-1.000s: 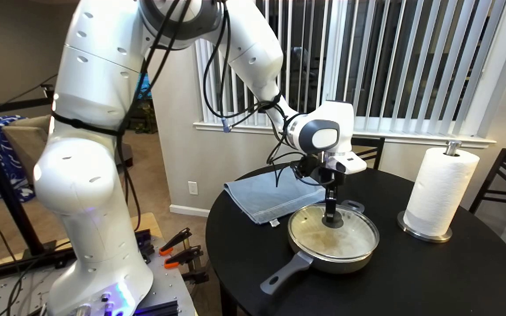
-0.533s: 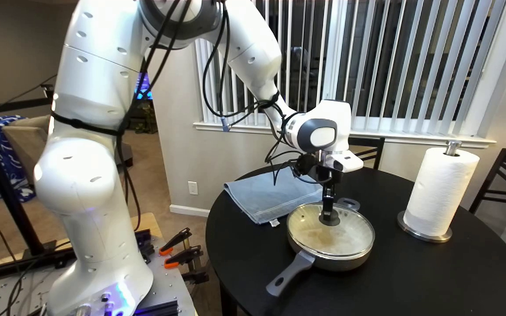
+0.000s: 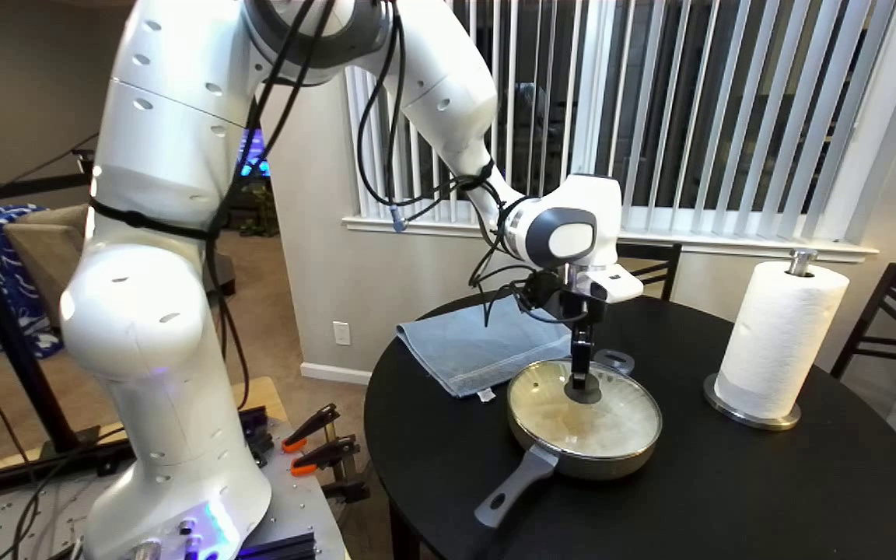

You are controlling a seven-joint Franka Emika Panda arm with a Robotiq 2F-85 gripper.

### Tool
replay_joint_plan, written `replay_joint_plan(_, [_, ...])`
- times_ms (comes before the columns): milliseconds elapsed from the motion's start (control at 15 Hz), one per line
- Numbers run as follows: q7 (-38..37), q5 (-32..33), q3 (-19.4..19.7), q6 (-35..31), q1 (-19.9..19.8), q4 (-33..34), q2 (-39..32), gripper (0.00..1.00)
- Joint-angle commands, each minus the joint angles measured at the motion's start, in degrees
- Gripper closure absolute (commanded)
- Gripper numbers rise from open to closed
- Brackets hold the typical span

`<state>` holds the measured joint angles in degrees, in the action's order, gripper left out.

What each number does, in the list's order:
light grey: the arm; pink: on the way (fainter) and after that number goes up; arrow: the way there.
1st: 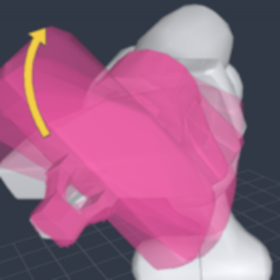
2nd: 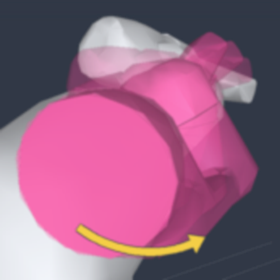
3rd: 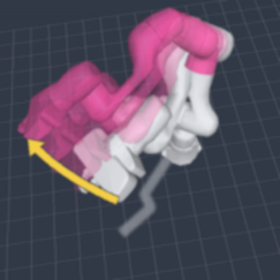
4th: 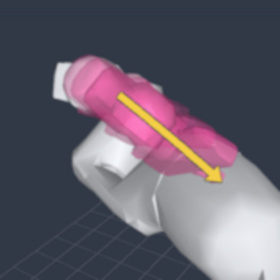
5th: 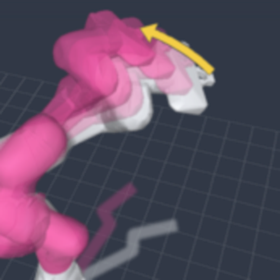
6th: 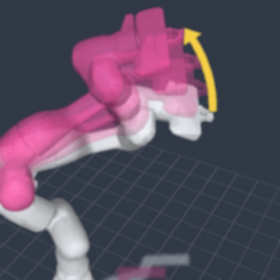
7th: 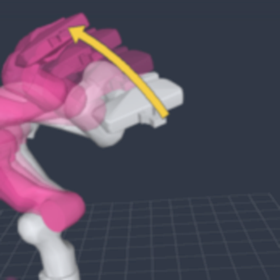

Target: Put the glass lid on the pan.

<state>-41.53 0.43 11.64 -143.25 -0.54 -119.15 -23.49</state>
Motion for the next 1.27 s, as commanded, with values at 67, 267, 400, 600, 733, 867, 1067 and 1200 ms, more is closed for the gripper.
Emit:
replay_joint_plan(67, [-0.7, -0.2, 0.2, 0.9, 0.6, -1.7, 3.3, 0.00])
replay_joint_plan(267, [-0.9, 0.0, 0.2, 1.1, 0.6, -1.8, 4.4, 0.00])
replay_joint_plan(400, [-1.2, 0.4, 0.3, 1.2, 0.8, -1.9, 4.9, 0.00])
replay_joint_plan(600, [0.0, 0.1, -0.1, 0.9, 0.1, 0.1, 3.1, 0.00])
replay_joint_plan(733, [0.0, 0.1, -0.2, 1.6, 0.2, 0.1, 3.5, 0.00])
replay_joint_plan(867, [0.0, 0.1, -0.2, 1.7, 0.2, 0.0, 3.6, 0.00])
replay_joint_plan(1067, [0.0, 0.1, -0.2, 1.7, 0.3, 0.0, 3.6, 0.00])
replay_joint_plan(1200, [0.0, 0.1, -0.2, 1.7, 0.3, 0.0, 3.6, 0.00])
